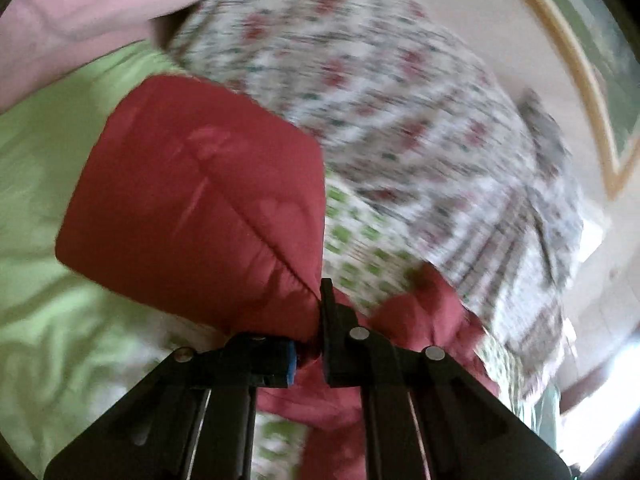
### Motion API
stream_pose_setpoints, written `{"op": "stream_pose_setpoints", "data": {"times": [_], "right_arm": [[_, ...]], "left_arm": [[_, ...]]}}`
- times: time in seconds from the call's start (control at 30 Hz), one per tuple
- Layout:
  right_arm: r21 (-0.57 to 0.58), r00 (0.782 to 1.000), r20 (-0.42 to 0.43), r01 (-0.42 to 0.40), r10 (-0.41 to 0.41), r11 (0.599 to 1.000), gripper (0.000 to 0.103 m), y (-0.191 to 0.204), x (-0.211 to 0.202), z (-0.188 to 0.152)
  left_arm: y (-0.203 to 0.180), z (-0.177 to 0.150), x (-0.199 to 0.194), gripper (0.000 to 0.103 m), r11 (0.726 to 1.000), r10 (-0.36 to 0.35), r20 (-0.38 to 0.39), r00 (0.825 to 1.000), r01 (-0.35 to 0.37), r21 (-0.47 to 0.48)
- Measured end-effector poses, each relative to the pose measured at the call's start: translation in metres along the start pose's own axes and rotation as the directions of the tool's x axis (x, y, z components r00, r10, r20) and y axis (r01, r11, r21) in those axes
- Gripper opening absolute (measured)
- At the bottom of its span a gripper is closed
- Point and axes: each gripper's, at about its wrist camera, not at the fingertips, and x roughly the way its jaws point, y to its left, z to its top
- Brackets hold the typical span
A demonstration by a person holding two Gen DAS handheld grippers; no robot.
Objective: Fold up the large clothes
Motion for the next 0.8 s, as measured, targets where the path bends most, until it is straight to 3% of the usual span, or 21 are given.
{"op": "stream_pose_setpoints", "data": {"times": [0.2,0.43,0.8], "right_arm": [[0.024,1.000,0.006,-0.015,0.015,1.000,0.076,-0.006,-0.004,0.002],[0.060,1.000,0.002,-0.030,0.030,0.998,0.076,-0.017,-0.003,0.004],[0.114,0.999,0.005,-0.051,0.051,0.992,0.076,-0.038,0.006,0.013]], "left_arm": [[-0.068,-0.039,0.002,0.007,0.989,-0.069,-0.066,0.995,0.077,0.129],[-0.140,-0.090,0.017,0.007,0.954,-0.118,-0.150,0.982,0.154,0.257],[-0.205,-0.152,0.053,0.007,0.912,-0.138,-0.264,0.955,0.226,0.342]]}}
